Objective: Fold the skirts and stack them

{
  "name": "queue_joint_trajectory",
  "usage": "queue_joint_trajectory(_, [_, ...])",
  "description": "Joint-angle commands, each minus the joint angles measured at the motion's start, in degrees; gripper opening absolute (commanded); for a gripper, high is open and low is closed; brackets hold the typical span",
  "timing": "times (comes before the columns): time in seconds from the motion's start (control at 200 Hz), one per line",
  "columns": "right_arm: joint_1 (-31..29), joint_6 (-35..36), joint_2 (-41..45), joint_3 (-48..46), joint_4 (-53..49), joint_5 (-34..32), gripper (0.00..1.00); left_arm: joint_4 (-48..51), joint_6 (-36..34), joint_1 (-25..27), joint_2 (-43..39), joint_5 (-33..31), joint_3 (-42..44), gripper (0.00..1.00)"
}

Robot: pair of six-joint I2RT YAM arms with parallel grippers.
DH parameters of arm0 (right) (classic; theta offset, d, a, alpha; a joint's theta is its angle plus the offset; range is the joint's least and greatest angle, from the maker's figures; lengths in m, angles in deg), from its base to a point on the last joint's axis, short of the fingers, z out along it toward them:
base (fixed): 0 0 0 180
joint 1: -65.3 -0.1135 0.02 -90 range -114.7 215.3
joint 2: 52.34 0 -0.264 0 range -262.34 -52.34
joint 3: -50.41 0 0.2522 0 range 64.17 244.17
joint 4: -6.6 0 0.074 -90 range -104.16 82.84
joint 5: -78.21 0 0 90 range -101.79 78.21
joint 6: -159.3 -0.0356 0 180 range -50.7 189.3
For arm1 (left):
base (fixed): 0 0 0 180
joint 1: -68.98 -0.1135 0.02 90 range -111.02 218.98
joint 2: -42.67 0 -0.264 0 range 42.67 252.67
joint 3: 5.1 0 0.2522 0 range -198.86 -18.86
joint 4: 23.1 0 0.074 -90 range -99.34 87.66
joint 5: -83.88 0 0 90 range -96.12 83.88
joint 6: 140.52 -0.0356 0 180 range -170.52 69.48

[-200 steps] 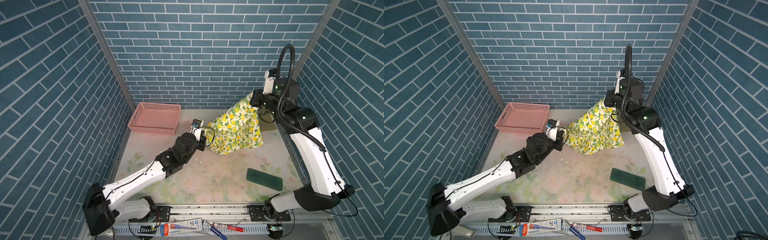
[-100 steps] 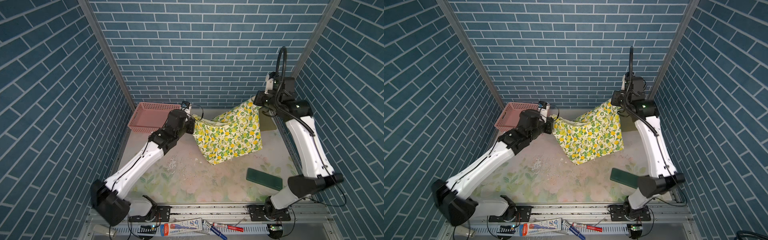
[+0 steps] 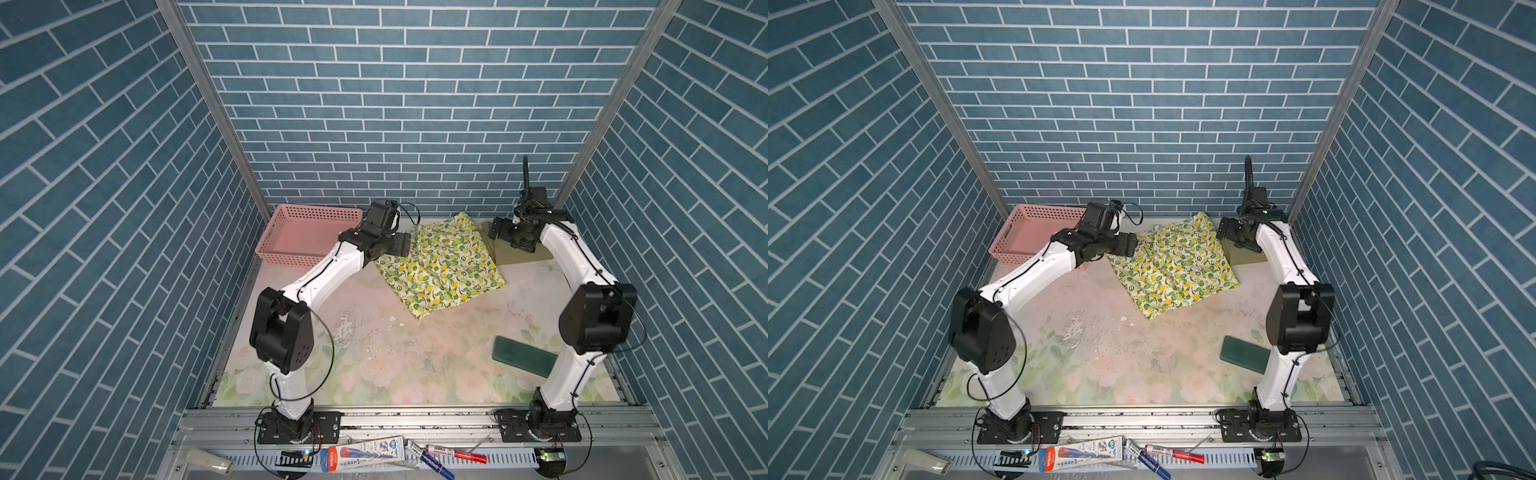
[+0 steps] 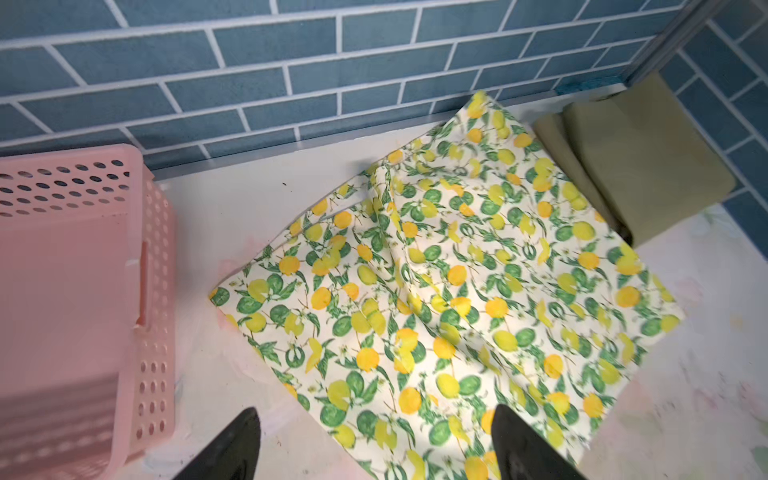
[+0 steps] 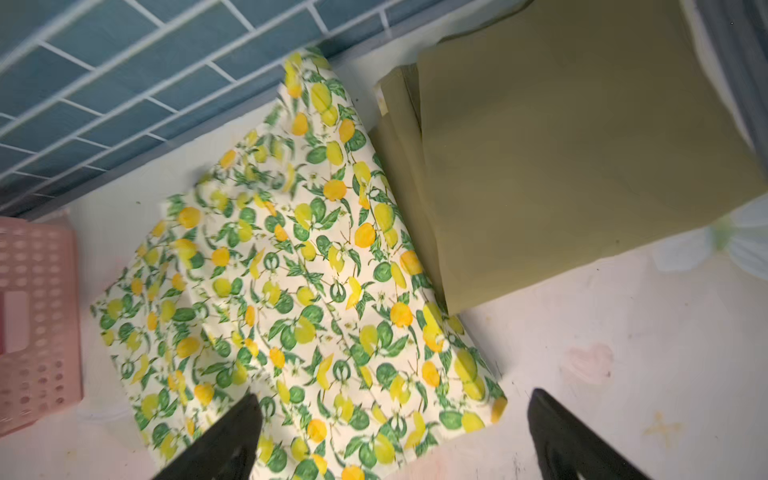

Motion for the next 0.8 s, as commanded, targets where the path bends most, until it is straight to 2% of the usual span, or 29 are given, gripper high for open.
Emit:
queue_joint_trajectory(0.0, [0.67,-2.33,3.91,-7.96,7.29,0.33,0.98,-1.06,0.88,2.46,-3.15,-2.62,6.97,0.88])
queue_joint_trajectory(0.195, [1.18,-2.70,8.80,-20.38,10.58,0.21,0.85,-1.90,2.50,9.21,-9.31,-6.68,19.19,0.87])
queue_joint_trajectory(0.3, [1.32,-2.24,9.87,-25.28,11.59,0.27,0.82,-3.26,4.04,12.83,-11.76,-7.43,25.45,0.87])
queue_joint_trajectory(0.475, [1.33,-0.39,6.38,-28.60,13.42,2.04,0.79,-4.85,5.68,17.95,-11.34,-10.43,31.35,0.87])
queue_joint_trajectory(0.63, [1.30,1.55,1.84,-27.70,14.41,0.14,0.75,-8.59,6.09,20.75,-7.94,-11.70,33.12,0.87])
queue_joint_trajectory(0.795, [1.31,2.95,-2.22,-26.17,14.97,0.05,0.53,-10.03,6.56,22.90,-1.77,-14.52,30.53,0.87])
